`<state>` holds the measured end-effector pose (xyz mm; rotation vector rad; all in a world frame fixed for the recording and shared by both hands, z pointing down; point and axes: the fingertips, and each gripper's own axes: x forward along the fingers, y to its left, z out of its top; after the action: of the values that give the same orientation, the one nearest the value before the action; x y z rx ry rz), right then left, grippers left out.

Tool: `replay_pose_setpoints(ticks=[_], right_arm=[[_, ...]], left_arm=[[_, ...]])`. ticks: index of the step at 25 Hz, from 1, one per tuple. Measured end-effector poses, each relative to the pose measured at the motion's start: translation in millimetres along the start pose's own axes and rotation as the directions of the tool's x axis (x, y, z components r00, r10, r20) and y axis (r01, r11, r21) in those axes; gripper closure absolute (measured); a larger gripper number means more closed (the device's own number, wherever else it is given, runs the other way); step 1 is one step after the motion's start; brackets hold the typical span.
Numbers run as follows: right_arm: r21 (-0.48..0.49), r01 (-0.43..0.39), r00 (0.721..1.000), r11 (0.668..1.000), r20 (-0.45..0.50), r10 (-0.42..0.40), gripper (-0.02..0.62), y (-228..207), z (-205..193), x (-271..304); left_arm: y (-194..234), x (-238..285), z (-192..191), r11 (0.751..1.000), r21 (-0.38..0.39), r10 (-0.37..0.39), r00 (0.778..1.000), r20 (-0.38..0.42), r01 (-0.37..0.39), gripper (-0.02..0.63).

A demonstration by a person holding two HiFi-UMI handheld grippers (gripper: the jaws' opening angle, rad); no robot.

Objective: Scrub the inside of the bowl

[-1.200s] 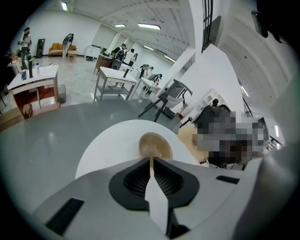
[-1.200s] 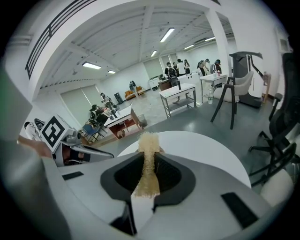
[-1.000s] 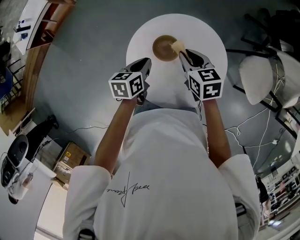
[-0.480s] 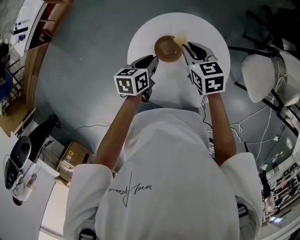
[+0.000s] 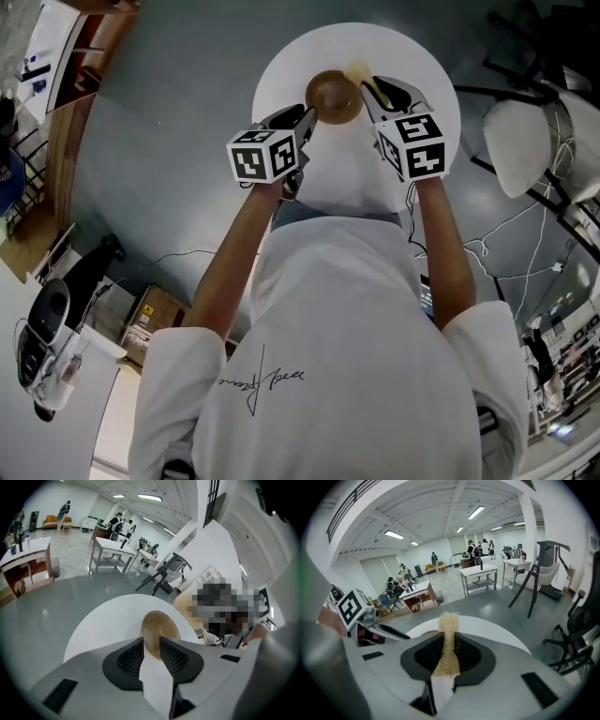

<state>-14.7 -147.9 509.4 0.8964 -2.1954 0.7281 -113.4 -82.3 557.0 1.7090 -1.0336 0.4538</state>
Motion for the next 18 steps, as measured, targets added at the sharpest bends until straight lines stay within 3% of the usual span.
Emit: replay_pose_setpoints(ticks=[10, 18], right_arm=[[-0.020, -0.008, 0.999, 1.000, -0.052, 0.007, 0.517, -0.8, -9.4, 15.2], [0.010, -0.010, 0.998, 1.000, -0.066, 0.011, 0.517, -5.7, -12.1, 21.2]], left_arm=[[1.2, 6.8, -4.7, 1.000, -0.016, -0.019, 1.000, -0.015, 0.019, 0.517], [6.2, 11.9, -1.6, 0.999, -0.037, 0.018, 1.000, 0.013, -0.018, 0.518]])
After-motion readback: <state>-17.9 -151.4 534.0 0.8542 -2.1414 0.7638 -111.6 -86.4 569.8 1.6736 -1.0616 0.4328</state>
